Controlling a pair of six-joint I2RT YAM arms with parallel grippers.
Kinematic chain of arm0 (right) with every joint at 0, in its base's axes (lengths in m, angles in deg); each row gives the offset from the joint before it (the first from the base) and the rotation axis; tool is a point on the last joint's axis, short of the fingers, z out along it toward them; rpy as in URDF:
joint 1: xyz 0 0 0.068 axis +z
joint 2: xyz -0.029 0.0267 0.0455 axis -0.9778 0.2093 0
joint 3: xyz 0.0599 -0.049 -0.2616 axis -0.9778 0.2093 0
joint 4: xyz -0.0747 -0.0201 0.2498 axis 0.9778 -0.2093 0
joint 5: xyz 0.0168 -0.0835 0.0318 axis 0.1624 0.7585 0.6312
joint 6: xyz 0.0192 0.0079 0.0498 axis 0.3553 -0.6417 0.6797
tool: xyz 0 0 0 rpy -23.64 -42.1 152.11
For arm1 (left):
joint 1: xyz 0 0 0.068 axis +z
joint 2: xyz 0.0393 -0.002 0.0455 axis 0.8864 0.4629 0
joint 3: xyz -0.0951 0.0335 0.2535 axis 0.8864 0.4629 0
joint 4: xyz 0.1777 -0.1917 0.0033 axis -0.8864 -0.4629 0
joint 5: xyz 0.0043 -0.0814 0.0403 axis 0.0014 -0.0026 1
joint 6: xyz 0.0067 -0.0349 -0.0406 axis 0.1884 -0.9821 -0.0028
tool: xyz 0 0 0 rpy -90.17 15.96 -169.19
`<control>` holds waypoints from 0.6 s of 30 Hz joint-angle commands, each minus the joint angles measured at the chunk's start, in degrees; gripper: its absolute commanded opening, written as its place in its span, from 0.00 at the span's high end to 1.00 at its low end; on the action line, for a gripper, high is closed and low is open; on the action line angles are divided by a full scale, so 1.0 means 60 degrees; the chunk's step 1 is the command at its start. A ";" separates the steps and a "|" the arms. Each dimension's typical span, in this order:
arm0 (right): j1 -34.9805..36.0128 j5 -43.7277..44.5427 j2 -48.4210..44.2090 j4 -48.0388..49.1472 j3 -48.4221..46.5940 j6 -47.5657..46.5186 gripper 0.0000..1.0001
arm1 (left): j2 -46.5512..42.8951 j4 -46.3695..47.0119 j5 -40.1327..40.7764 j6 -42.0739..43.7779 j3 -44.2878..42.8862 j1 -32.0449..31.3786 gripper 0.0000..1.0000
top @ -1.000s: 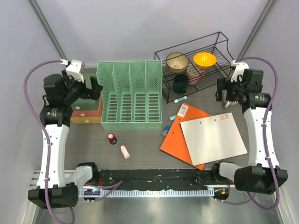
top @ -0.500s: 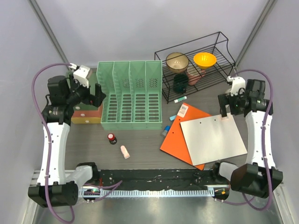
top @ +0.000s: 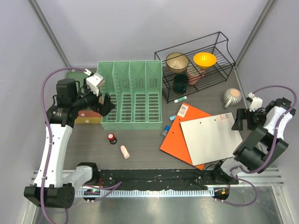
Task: Organize the desk
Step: Pick up the folder from the folder.
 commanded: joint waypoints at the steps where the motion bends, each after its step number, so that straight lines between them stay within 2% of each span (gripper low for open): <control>1: -0.0344 -0.1194 0.1013 -0.0737 -0.0344 -0.1525 0.00 | -0.0217 -0.0219 -0.0202 0.0331 -0.0196 -0.0260 0.00; 7: -0.0476 -0.1297 0.2230 -0.0636 -0.0535 -0.1805 0.00 | -0.0144 -0.0307 0.0004 0.0449 -0.0225 -0.0274 0.00; 18: -0.0506 -0.0756 0.2963 0.0683 -0.0696 -0.1556 0.00 | -0.0071 -0.0483 0.0165 0.0551 -0.0284 -0.0304 0.00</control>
